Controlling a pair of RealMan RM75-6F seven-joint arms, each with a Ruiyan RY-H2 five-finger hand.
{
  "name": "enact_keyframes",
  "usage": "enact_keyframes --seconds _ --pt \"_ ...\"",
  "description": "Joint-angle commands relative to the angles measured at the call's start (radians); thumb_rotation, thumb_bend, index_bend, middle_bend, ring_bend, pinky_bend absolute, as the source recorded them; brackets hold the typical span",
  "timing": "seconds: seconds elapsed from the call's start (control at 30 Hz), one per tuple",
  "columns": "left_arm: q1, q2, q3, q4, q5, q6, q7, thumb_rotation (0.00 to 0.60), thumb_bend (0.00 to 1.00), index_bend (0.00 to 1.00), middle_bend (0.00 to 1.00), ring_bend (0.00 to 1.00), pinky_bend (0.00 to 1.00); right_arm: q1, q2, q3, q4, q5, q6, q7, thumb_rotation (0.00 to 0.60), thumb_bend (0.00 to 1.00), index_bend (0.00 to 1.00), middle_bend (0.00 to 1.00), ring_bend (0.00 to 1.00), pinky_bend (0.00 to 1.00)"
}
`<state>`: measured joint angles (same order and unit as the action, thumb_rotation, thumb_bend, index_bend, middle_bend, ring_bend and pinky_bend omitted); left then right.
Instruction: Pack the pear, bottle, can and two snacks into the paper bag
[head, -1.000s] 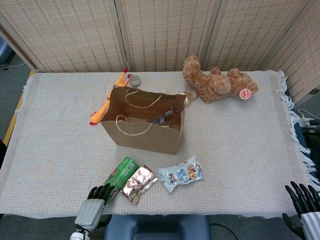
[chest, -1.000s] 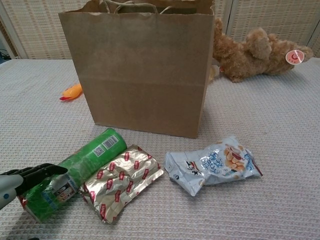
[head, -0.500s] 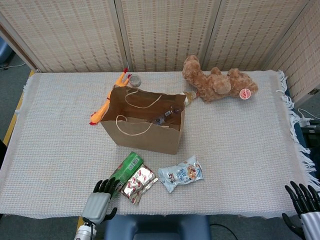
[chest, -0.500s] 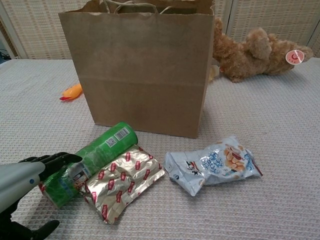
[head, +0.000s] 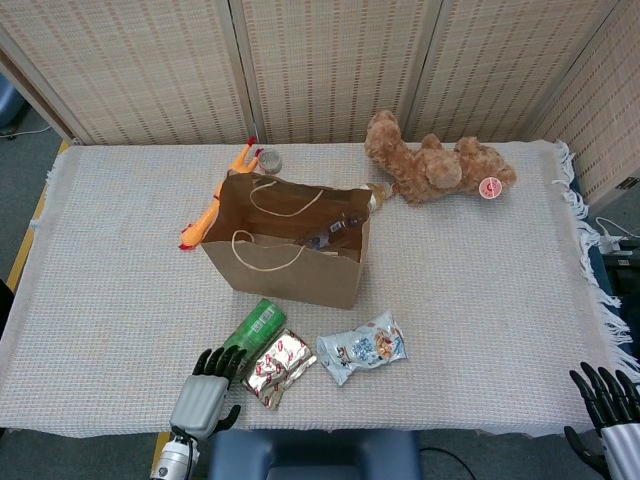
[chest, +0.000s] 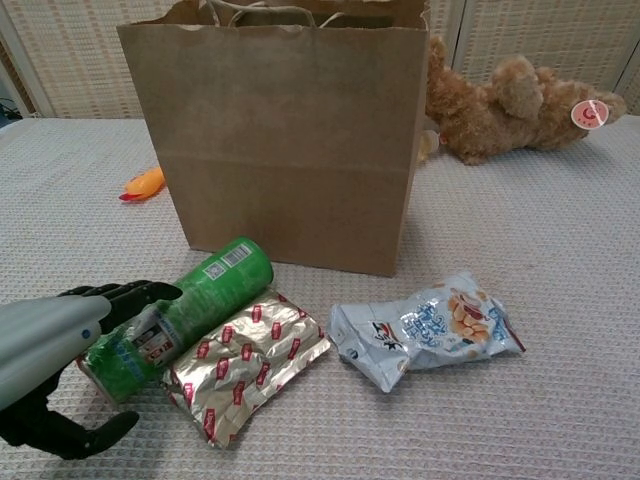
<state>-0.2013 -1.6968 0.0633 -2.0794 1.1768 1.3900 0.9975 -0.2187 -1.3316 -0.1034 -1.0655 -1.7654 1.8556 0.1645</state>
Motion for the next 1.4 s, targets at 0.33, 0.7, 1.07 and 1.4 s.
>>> enact_keyframes --seconds 0.33,0.7,1.07,1.4 --pt "-0.056 -0.061 -0.049 0.008 -0.063 -0.015 0.052 0.600 0.35 0.00 0.00 0.00 0.00 0.000 0.000 0.000 0.000 0.001 0.000 0.000 0.600 0.23 0.00 0.00 0.00 0.00" --pt "-0.127 -0.075 -0.109 -0.001 -0.163 -0.007 0.128 0.600 0.35 0.00 0.00 0.00 0.00 0.001 0.001 0.000 -0.001 0.001 -0.002 0.003 0.600 0.23 0.00 0.00 0.00 0.00" --pt "-0.182 -0.101 -0.159 0.035 -0.235 0.009 0.115 0.600 0.35 0.00 0.00 0.00 0.00 0.001 0.001 0.000 -0.001 0.001 -0.002 0.003 0.600 0.23 0.00 0.00 0.00 0.00" --pt "-0.227 -0.072 -0.194 0.064 -0.316 0.028 0.126 0.600 0.37 0.00 0.00 0.00 0.00 0.001 0.001 0.000 -0.002 0.001 -0.002 0.001 0.600 0.23 0.00 0.00 0.00 0.00"
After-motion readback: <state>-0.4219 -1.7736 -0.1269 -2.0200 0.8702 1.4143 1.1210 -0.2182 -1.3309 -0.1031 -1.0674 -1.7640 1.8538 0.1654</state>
